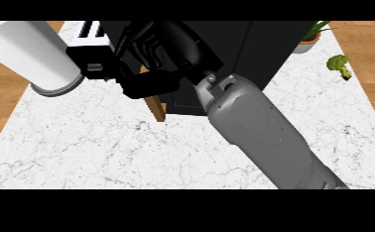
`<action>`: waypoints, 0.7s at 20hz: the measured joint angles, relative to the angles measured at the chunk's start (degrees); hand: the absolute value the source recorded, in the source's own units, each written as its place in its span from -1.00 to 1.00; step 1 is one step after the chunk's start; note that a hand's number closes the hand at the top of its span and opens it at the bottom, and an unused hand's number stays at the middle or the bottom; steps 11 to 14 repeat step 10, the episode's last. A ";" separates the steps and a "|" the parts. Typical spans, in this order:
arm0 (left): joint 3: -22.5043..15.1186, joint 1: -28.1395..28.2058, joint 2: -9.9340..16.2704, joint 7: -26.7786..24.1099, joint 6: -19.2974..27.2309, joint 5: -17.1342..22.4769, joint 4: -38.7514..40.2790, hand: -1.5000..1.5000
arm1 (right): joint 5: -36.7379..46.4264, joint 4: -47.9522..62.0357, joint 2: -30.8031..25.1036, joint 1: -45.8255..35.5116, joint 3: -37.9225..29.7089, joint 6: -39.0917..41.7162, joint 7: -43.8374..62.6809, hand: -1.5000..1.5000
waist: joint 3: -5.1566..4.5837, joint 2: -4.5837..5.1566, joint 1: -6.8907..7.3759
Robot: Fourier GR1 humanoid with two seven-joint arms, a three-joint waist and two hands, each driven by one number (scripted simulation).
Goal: Pick up the wine, place it into the cabinet and close the cabinet
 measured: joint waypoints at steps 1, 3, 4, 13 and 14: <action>-0.50 -0.61 -0.15 0.36 0.74 -0.53 -0.34 -1.00 | -0.14 0.35 -0.28 0.06 -0.06 0.72 -1.06 1.00 | -0.12 -0.11 0.10; -1.62 -1.59 -0.76 0.70 1.76 -1.46 -0.47 -1.00 | -0.48 1.13 -0.72 -0.20 -0.25 1.93 -2.24 1.00 | -0.23 -0.21 0.29; -2.19 -1.65 -1.31 0.51 2.08 -2.03 -0.48 -1.00 | -0.45 1.32 -1.03 -0.09 -0.23 2.36 -2.99 1.00 | -0.36 -0.31 0.43; -4.99 -5.00 -3.31 0.81 4.74 -4.28 0.95 -1.00 | -1.37 2.88 -1.91 -0.88 -0.41 5.05 -5.95 1.00 | -0.78 -0.27 0.35; -4.99 -5.00 -3.31 0.81 4.74 -4.28 0.95 -1.00 | -1.37 2.88 -1.91 -0.88 -0.41 5.05 -5.95 1.00 | -0.78 -0.27 0.35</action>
